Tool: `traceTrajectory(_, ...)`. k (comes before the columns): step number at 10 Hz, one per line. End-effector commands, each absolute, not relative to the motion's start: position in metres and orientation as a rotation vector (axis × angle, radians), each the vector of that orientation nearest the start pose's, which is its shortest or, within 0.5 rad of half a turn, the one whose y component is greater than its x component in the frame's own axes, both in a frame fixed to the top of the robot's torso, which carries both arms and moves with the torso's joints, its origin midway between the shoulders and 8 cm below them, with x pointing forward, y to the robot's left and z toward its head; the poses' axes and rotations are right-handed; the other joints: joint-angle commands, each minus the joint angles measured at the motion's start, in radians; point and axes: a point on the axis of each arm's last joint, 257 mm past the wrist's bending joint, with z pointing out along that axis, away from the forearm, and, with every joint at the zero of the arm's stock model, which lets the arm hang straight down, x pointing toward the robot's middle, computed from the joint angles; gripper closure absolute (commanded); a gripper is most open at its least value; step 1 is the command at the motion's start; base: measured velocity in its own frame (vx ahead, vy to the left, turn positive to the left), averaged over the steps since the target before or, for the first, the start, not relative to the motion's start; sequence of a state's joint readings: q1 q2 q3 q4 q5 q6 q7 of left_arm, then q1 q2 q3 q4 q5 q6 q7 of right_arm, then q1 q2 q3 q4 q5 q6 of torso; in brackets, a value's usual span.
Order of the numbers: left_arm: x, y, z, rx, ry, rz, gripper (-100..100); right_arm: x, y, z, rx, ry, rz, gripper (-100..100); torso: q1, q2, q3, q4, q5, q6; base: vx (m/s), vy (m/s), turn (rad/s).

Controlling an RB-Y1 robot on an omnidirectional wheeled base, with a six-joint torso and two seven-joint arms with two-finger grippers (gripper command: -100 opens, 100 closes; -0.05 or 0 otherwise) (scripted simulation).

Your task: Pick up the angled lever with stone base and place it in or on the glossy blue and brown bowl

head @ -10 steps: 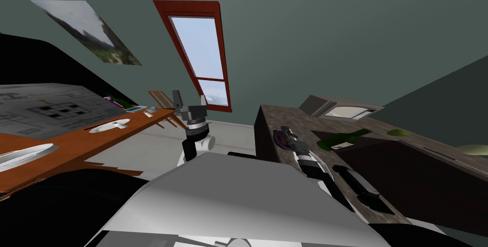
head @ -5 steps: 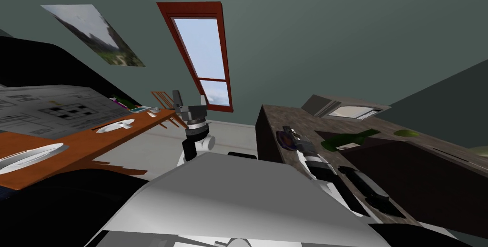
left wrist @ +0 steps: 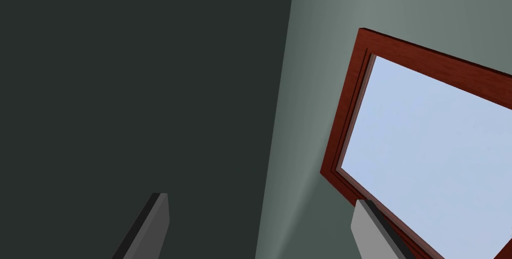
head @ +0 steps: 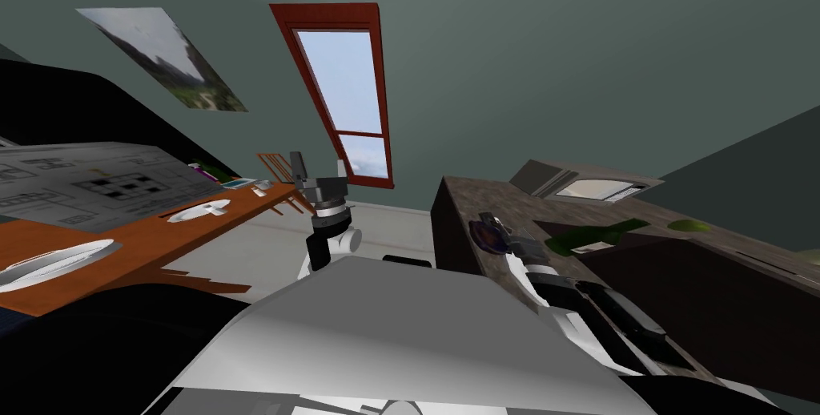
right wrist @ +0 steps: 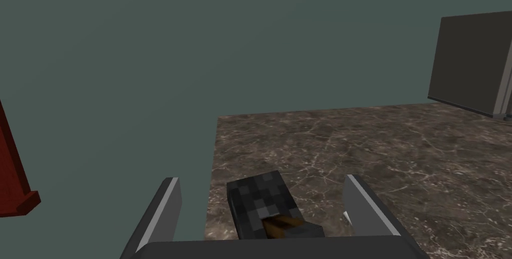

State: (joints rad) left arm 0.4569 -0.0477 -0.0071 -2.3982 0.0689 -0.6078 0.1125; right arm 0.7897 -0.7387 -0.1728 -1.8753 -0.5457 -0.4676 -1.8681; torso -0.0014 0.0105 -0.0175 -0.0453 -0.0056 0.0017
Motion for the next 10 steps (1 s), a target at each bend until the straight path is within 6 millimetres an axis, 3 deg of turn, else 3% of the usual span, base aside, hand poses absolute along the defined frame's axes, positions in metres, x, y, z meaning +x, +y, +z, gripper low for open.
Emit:
traceTrajectory(1,0.293,0.279,0.104,-0.542,0.316,-1.522,0,0.315,-0.494,-0.167,-2.175,0.121,-2.309,-100,0.000,0.000,0.000,0.000,0.000,0.000,-0.007,0.081,0.019)
traceTrajectory(10,0.293,0.279,0.104,-0.542,0.316,-1.522,0,0.315,-0.543,-0.127,-2.130,0.132,-2.328,-100,0.001,0.000,0.000,0.000,0.000,0.000,-0.002,0.069,0.009)
